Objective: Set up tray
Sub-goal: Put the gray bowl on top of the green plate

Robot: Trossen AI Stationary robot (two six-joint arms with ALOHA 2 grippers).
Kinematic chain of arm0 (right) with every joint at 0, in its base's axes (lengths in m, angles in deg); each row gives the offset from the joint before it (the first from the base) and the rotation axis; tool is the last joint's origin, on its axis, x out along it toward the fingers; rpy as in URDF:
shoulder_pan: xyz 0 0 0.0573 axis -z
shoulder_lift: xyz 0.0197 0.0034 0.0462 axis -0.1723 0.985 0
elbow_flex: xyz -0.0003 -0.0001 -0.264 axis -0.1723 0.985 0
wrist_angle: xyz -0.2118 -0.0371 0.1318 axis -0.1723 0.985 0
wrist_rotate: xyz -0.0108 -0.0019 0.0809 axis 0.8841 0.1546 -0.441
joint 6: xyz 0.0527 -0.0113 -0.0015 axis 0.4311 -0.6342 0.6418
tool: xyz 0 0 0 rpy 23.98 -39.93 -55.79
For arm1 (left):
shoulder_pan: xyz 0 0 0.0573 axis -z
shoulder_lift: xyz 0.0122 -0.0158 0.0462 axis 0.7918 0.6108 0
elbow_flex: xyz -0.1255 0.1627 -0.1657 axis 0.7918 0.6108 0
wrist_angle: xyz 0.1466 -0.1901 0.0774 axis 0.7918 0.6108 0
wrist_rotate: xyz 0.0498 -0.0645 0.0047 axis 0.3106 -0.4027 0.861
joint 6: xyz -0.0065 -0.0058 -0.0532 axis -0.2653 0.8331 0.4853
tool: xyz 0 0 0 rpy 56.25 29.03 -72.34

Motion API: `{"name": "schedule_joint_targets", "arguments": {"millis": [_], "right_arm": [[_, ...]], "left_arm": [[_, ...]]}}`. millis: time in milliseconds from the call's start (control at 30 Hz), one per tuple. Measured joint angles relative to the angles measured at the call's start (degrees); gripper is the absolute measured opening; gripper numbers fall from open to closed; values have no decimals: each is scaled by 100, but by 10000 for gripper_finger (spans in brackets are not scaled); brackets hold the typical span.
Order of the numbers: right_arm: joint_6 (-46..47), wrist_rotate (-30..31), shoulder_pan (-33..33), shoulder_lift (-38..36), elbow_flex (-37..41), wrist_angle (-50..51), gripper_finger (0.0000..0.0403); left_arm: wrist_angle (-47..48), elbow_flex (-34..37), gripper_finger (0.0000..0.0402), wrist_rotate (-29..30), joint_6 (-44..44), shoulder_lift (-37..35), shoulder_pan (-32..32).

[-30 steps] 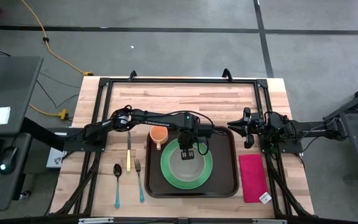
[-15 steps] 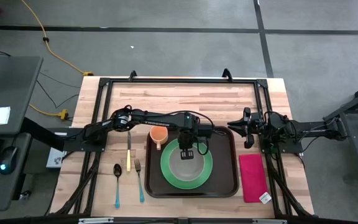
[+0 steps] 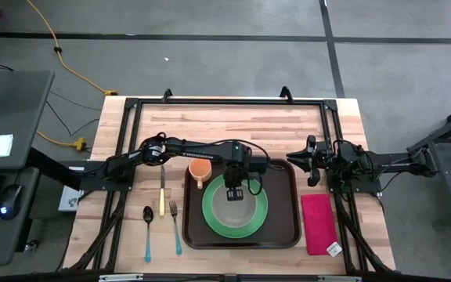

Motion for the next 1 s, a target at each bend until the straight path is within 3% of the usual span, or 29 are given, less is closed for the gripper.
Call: {"name": "schedule_joint_targets", "arguments": {"millis": [1000], "right_arm": [[2,234,-2,1,0,-1,53]], "left_arm": [[-52,0,47,20,-162,0,0]]}}
